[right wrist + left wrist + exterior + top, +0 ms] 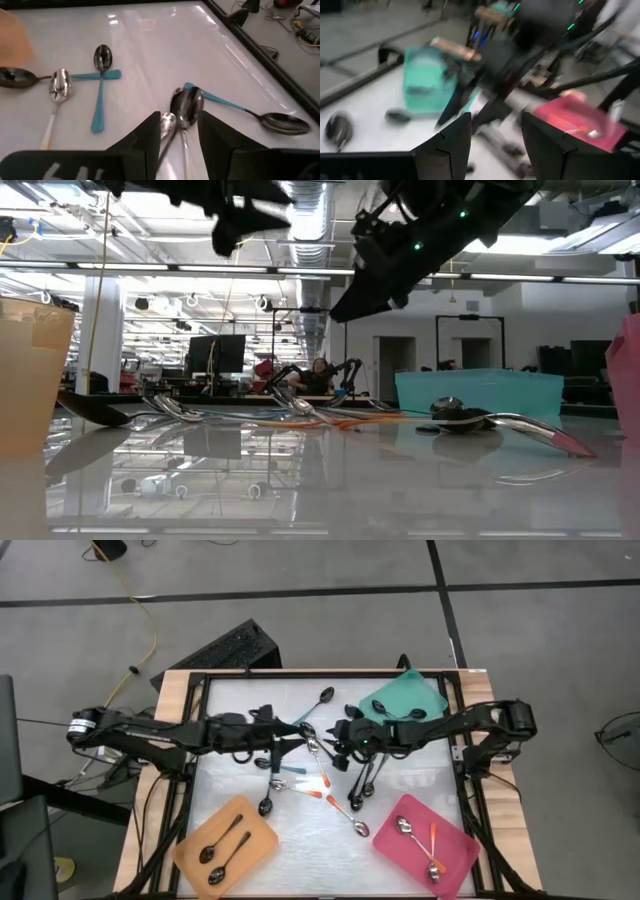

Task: Sort silverware by color (type)
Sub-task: Put the orange spoon into the red bin

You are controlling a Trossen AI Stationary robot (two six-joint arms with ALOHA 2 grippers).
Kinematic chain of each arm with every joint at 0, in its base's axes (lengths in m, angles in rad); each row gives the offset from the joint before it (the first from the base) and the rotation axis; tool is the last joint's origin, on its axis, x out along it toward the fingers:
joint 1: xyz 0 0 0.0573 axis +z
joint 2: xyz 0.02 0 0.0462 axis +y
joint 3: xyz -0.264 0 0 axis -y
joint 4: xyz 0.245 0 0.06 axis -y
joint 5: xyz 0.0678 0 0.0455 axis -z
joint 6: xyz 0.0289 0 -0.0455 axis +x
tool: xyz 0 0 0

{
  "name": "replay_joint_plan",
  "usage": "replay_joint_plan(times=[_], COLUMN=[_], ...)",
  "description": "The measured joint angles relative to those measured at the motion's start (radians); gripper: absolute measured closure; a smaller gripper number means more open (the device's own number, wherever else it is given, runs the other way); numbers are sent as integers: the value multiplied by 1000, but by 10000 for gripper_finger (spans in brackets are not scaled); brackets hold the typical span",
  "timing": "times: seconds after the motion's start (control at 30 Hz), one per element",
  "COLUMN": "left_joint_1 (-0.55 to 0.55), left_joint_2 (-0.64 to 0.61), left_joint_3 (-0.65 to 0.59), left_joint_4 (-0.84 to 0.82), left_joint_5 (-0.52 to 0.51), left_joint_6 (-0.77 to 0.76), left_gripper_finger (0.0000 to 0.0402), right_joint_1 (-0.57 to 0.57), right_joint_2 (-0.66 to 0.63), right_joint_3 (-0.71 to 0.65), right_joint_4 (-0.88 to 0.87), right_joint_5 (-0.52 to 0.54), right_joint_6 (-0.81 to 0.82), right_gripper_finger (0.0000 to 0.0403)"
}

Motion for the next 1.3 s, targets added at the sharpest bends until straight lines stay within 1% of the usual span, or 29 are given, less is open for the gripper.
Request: replay_joint_plan(times=[0.1, 0.23, 0.3, 0.43, 0.5, 0.6, 0.77, 0.9, 0.97, 1.03, 1.1, 1.3], left_joint_1=[-14, -42, -56, -82, -86, -86, -86, -86, -86, -86, -86, -86], left_joint_2=[-78, -187, -238, -323, -360, -403, -440, -440, -440, -440, -440, -440], left_joint_3=[0, -4, -27, -137, -202, -286, -383, -420, -427, -428, -429, -429], left_joint_4=[-2, -4, 6, 82, 150, 240, 374, 429, 438, 436, 436, 427], left_joint_5=[-11, -84, -120, -173, -195, -200, -209, -219, -231, -238, -239, -240], left_joint_6=[50, 125, 151, 160, 129, 73, 58, 56, 43, 34, 31, 27], left_gripper_finger=[245, 245, 245, 245, 245, 245, 245, 245, 245, 245, 245, 245], right_joint_1=[-10, -14, -15, -20, -22, -28, -49, -68, -75, -81, -82, -98], right_joint_2=[27, 31, 31, 31, 31, 31, 40, 59, 92, 113, 155, 280], right_joint_3=[0, 0, 0, 0, 0, 0, 0, 0, 5, -3, 14, 39], right_joint_4=[42, 40, 47, 74, 86, 106, 110, 104, 129, 96, 129, 110], right_joint_5=[-37, -48, -46, -47, -47, -46, -46, -46, -46, -47, -47, -48], right_joint_6=[21, 25, 25, 24, 28, 32, 58, 67, 72, 82, 85, 101], right_gripper_finger=[265, 265, 265, 265, 265, 265, 265, 265, 265, 265, 265, 265])
